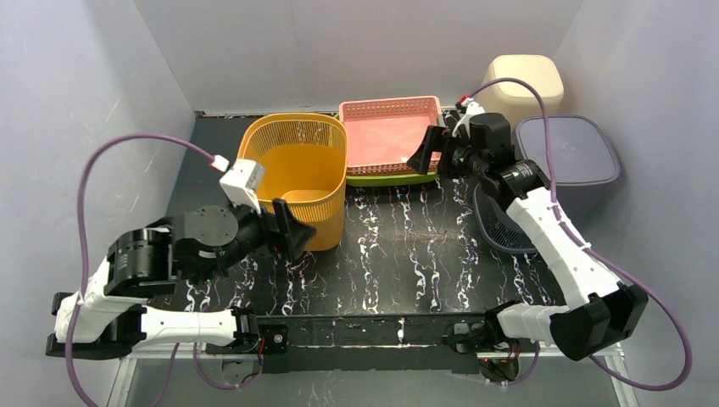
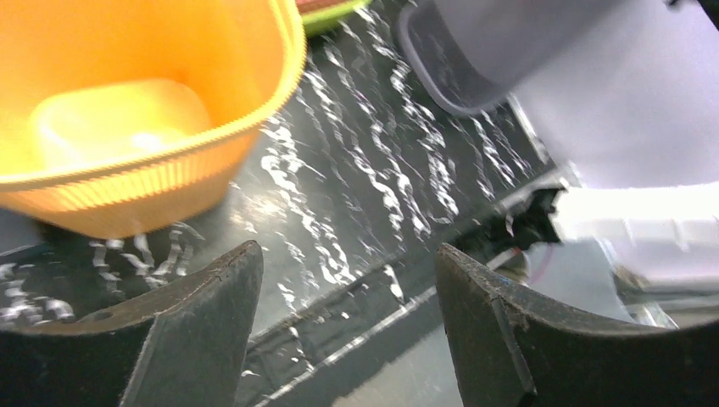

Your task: Turn the large container upside down

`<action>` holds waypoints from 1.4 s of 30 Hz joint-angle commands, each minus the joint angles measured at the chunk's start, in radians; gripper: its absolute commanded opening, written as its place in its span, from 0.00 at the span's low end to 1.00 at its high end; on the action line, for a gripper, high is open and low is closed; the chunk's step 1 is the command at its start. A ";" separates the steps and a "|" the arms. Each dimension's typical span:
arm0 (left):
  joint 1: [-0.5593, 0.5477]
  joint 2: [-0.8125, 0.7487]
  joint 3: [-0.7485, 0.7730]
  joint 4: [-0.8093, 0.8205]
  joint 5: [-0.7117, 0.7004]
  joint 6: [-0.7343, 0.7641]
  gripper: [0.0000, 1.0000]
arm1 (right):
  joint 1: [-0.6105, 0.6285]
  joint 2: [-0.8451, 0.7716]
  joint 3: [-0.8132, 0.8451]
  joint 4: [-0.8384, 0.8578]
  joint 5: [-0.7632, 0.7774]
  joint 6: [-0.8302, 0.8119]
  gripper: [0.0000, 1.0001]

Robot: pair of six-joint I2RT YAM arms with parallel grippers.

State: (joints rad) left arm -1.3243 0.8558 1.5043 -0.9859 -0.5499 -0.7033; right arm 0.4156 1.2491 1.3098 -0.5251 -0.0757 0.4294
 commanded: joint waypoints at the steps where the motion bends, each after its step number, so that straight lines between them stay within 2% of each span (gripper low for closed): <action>1: -0.001 0.160 0.186 -0.294 -0.310 0.018 0.73 | 0.088 -0.020 -0.016 0.084 -0.210 0.066 0.97; 4: 0.040 0.313 0.356 -0.503 -0.411 -0.024 0.76 | 0.186 -0.024 -0.018 0.081 -0.149 0.071 0.98; 6: 0.158 0.370 0.432 -0.567 -0.392 -0.009 0.78 | 0.227 -0.030 -0.027 0.083 -0.119 0.085 0.98; 9: 0.414 0.344 0.387 -0.411 -0.176 0.173 0.79 | 0.267 -0.041 -0.046 0.118 -0.090 0.113 0.98; 13: 0.594 0.299 0.333 -0.285 -0.106 0.258 0.80 | 0.282 -0.047 -0.045 0.128 -0.067 0.124 0.99; 16: 0.751 0.325 0.347 -0.278 0.046 0.305 0.81 | 0.287 -0.048 -0.060 0.147 -0.069 0.128 0.99; 23: 1.017 0.399 0.292 -0.229 0.314 0.353 0.82 | 0.292 -0.059 -0.112 0.206 -0.098 0.155 0.99; 25: 1.051 0.420 0.284 -0.225 0.364 0.370 0.81 | 0.292 -0.069 -0.127 0.219 -0.098 0.154 0.99; 28: 1.112 0.428 0.232 -0.136 0.482 0.417 0.78 | 0.292 -0.083 -0.142 0.218 -0.088 0.146 0.99; 31: 1.149 0.467 0.247 -0.162 0.530 0.421 0.72 | 0.293 -0.095 -0.158 0.216 -0.087 0.143 0.99; 37: 1.163 0.469 0.198 -0.155 0.549 0.433 0.45 | 0.292 -0.130 -0.165 0.194 -0.070 0.138 0.99; 42: 1.163 0.419 0.137 -0.137 0.674 0.431 0.28 | 0.293 -0.181 -0.187 0.180 -0.058 0.138 0.99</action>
State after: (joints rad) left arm -0.1581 1.3308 1.6836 -1.1336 -0.0223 -0.2829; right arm 0.7025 1.1206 1.1393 -0.3645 -0.1577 0.5732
